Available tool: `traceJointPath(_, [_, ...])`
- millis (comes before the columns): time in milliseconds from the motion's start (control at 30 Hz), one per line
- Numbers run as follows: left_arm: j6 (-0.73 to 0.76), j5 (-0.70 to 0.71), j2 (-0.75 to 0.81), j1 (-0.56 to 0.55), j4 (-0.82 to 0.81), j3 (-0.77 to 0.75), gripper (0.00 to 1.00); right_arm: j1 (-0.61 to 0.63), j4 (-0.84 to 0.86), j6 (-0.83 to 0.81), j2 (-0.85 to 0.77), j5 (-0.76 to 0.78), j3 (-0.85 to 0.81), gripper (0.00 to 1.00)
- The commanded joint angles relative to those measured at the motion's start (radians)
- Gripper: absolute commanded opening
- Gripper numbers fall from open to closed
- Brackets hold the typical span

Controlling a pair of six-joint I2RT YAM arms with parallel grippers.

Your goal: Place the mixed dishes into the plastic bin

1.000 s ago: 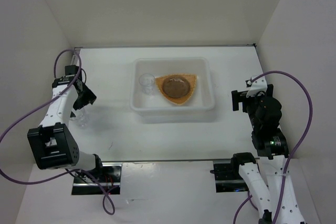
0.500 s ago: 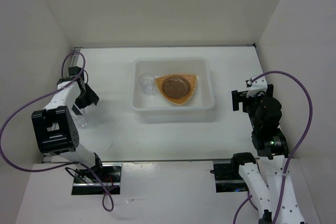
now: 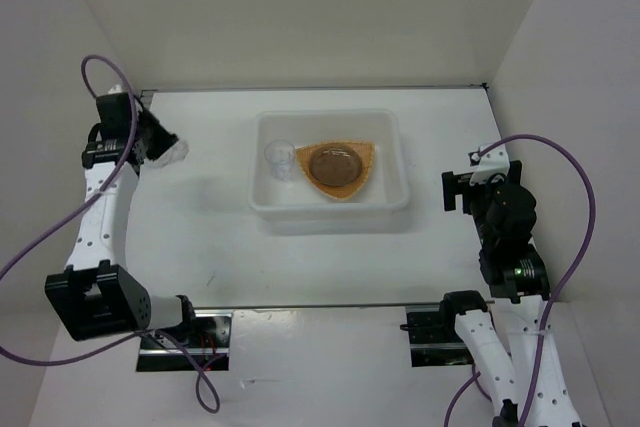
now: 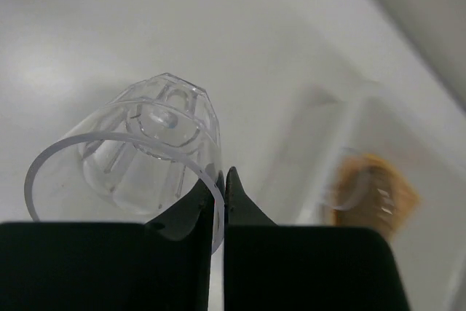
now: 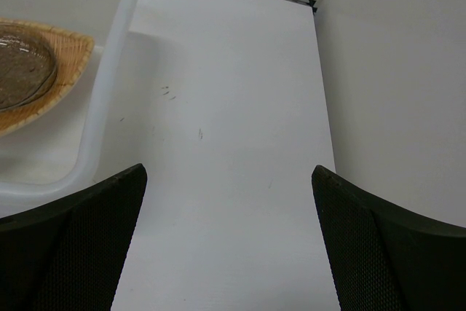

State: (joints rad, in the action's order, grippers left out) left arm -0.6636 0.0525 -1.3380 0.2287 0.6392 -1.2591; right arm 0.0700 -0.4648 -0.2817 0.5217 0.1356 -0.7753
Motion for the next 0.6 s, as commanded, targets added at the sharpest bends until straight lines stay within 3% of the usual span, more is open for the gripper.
traceJointPath(0, [-0.042, -0.475, 0.034, -0.086, -0.342, -0.048, 0.0, 0.01, 0.038, 0.003, 0.008, 0.013, 0.008, 0.98])
traceJointPath(67, [-0.018, -0.552, -0.009, -0.152, -0.342, -0.092, 0.0, 0.01, 0.038, 0.003, 0.008, 0.013, 0.008, 0.98])
traceJointPath(100, [0.019, -0.54, -0.047, -0.226, -0.276, -0.208, 0.0, 0.01, 0.038, 0.003, 0.008, 0.013, 0.008, 0.98])
traceJointPath(233, [0.227, -0.404, -0.234, -0.43, -0.009, -0.377, 0.0, 0.01, 0.038, 0.003, -0.002, 0.013, 0.008, 0.98])
traceJointPath(300, [0.242, -0.265, -0.263, -0.503, 0.082, -0.399, 0.0, 0.01, 0.038, 0.003, -0.002, 0.013, 0.008, 0.98])
traceJointPath(567, [0.252, -0.082, -0.369, -0.692, 0.126, -0.315, 0.0, 0.01, 0.038, 0.003, -0.011, 0.013, 0.008, 0.98])
